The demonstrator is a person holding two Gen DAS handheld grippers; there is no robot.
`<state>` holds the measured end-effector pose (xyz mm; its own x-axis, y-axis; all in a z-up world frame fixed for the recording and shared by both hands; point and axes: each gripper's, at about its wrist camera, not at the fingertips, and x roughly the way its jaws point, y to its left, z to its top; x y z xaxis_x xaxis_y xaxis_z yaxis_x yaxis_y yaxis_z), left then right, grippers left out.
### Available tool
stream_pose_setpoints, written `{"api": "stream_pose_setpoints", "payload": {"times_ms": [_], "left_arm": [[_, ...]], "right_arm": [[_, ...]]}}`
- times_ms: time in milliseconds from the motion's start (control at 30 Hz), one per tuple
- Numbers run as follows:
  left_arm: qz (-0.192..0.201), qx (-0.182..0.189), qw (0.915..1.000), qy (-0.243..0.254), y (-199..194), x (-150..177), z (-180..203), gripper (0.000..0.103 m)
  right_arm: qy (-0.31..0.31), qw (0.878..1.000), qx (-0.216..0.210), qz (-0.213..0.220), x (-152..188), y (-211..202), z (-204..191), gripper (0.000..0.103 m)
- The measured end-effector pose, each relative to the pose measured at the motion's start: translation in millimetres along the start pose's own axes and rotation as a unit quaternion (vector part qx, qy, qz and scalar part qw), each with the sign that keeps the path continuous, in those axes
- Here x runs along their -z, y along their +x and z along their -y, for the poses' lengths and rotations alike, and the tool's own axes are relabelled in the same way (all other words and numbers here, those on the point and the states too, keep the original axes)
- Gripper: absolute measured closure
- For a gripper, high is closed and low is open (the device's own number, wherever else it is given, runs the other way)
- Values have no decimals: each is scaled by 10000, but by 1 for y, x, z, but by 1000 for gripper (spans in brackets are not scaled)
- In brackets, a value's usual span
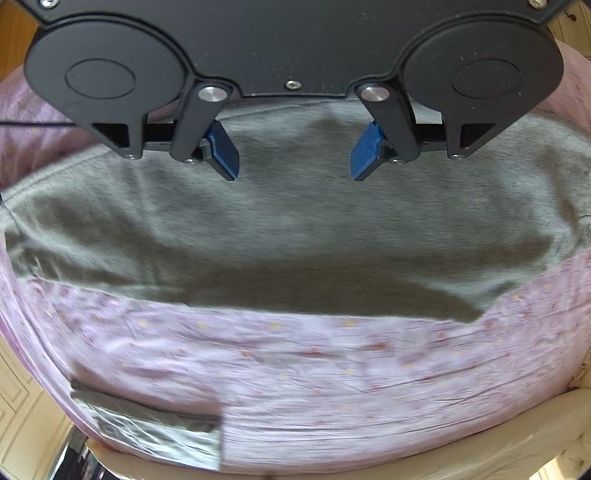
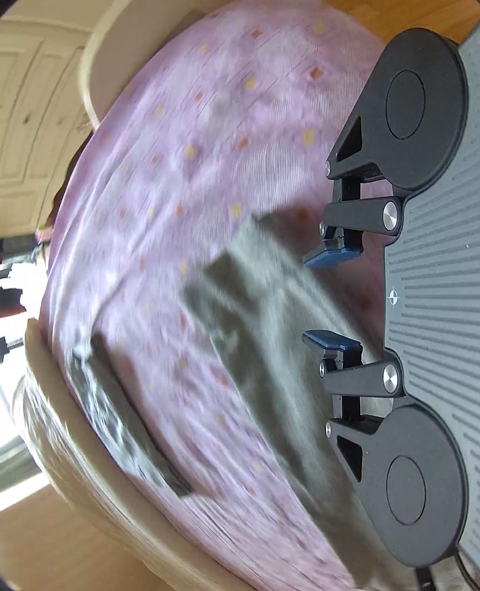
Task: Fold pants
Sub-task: 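Grasp the trouser leg end with the right tool and lift it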
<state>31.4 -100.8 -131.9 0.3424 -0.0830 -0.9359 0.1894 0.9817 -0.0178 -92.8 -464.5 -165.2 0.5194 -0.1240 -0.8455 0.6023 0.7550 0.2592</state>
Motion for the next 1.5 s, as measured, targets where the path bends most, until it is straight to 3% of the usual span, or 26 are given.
{"api": "stream_pose_setpoints", "payload": {"times_ms": [233,467,533,633,667,900,1100,1167,1267,1333,1433,1500], "left_arm": [[-70,-211,9996,159,-2,0,27,35],[-206,-398,9990,30,4,-9,25,35],[-227,-389,9990,6,8,-14,28,35],[-275,-293,9992,-48,18,-25,36,35],[-288,-234,9993,-87,22,-30,40,35],[-255,11,9993,-259,58,-74,70,35],[-593,-20,9977,-322,103,-98,89,35],[-683,-84,9968,-399,115,-102,89,30],[-630,-27,9964,-570,115,-107,85,29],[-541,-13,9966,-616,105,-107,82,35],[-281,13,9982,-535,80,-92,82,35],[-333,88,9985,-421,68,-77,82,35]], "right_arm": [[1000,9937,-293,-409,-11,38,45,60],[1128,9910,-593,-405,-22,56,44,58],[1023,9914,-682,-444,-27,60,43,58],[764,9929,-697,-581,-33,61,40,85],[678,9926,-787,-629,-35,61,38,89],[-148,9936,-1040,-410,-52,32,13,90],[-423,9901,-1302,-311,-65,13,2,90],[-527,9891,-1348,-283,-67,8,-2,90],[-631,9875,-1423,-240,-69,3,-5,90],[-684,9868,-1448,-234,-69,2,-6,90],[-768,9862,-1444,-252,-69,3,-8,90],[-755,9863,-1442,-252,-69,2,-7,90]]}}
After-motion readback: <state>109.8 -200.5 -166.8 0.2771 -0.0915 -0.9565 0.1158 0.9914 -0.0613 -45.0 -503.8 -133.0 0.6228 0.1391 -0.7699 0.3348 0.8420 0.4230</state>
